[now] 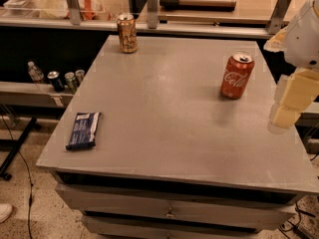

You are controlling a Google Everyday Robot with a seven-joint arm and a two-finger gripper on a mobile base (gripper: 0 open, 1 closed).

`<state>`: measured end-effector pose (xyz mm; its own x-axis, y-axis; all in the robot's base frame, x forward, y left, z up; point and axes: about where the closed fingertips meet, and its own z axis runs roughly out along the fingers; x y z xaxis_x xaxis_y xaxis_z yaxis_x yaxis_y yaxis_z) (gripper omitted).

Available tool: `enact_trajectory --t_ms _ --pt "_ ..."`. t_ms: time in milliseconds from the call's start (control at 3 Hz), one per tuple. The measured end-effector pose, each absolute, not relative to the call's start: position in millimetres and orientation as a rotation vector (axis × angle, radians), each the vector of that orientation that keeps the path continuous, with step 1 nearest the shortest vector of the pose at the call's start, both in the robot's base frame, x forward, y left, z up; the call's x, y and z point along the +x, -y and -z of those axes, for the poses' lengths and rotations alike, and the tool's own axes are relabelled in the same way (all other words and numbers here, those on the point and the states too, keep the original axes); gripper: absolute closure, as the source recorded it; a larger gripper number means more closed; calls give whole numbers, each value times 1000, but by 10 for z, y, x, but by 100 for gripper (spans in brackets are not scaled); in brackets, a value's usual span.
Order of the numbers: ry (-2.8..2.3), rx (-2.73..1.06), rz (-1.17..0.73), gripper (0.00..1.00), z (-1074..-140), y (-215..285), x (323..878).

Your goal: Pick rxbar blueberry

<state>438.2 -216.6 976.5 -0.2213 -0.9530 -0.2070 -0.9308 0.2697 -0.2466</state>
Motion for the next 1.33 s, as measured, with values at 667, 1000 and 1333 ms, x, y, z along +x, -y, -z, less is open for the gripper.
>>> enact_trajectory --t_ms 667,1000,1333 --pt "-2247 -1720 93 0 -9766 2044 4409" --pt "-2287 -1708 63 0 -9672 1707 4478" --pt "-2354 -1617 55 0 -9544 1368 4532"
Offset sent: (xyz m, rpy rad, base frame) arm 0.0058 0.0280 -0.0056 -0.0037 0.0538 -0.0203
